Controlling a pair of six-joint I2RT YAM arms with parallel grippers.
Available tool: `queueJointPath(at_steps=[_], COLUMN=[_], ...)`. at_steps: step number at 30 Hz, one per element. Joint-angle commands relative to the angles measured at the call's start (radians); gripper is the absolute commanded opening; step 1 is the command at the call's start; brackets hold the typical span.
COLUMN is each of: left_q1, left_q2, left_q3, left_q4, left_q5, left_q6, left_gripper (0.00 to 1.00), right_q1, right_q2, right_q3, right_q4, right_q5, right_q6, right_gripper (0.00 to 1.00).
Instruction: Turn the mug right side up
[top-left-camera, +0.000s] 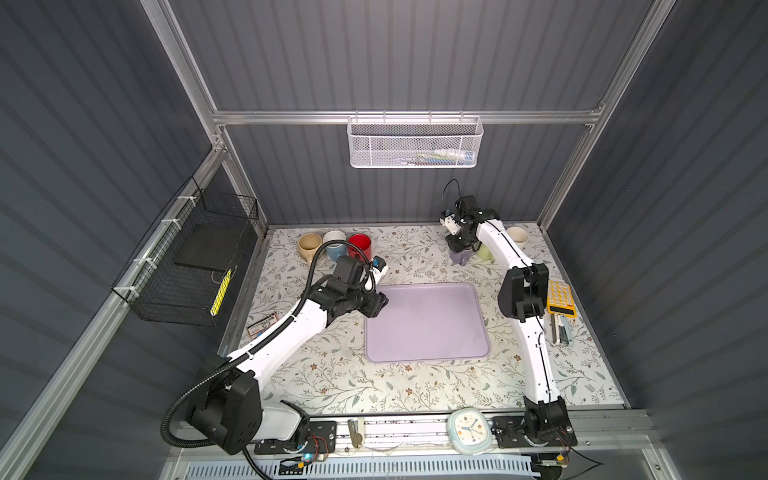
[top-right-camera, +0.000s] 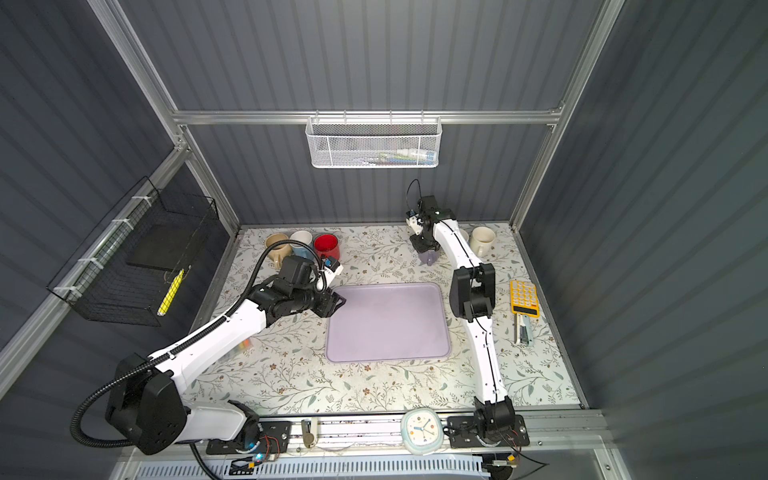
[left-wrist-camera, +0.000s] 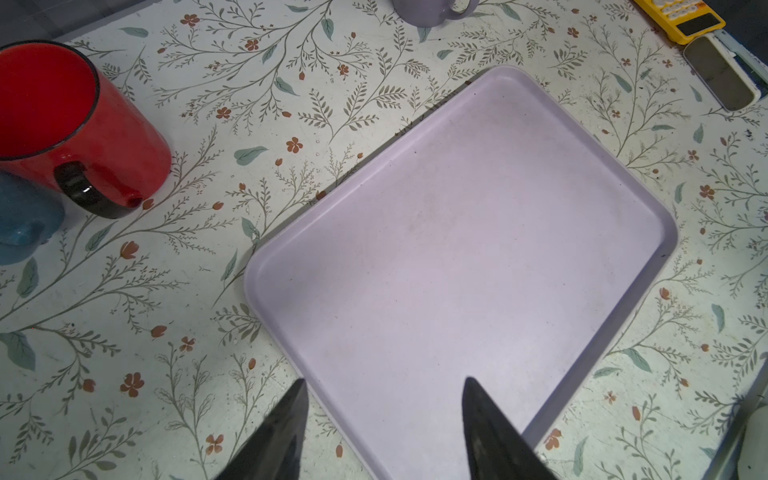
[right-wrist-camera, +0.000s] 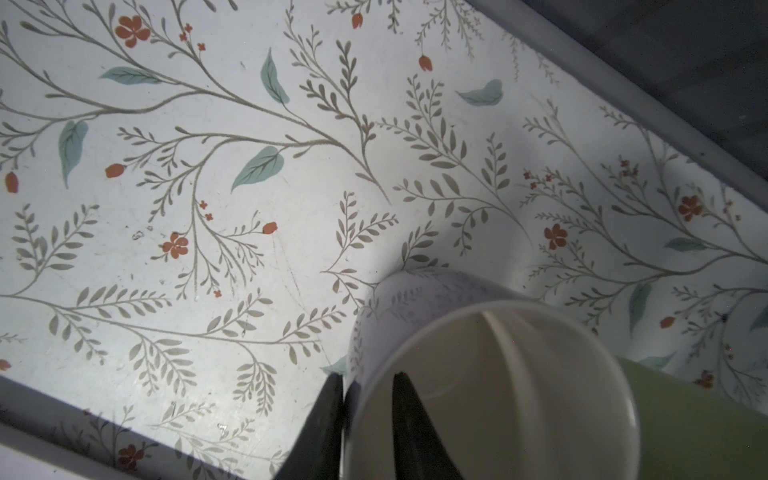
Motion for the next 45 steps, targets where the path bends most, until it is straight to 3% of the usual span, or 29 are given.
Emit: queueJointPath(at_steps=[1, 12, 25, 37, 45], left_q1=[-0.006, -0.007, -0.008, -0.007, -0.006], left_q2=[-0.007, -0.008, -0.033, -0.081, -0.154], left_q3=[0.004, 0.003, -0.009, -0.044, -0.081], left_q4=[0.000, 0.000, 0.010, 0.102, 0.172], left_q5=[0.013, 0.007, -0.026, -0.082, -0.243], left_q6=[0.015, 0.015, 0.017, -0.035, -0.067], left_gripper=[0.60, 0.60, 0.59, 0.59, 0.59], right_q1=[-0.006, -0.008, -0.007, -0.006, -0.008], right_q2=[0.020, -0.051, -0.257, -0.663, -0.920], right_q3=[0.030, 0.012, -0.204, -0.749, -1.092], right_q4=[0.015, 0.018, 0.109, 0.372, 0.526], right_q5=[0.018, -0.022, -0.049, -0.031, 0.001], right_q6=[0.027, 0.046, 0.058, 0.111, 0.164], right_gripper=[0.26, 0.38, 0.45, 0.47, 0.50])
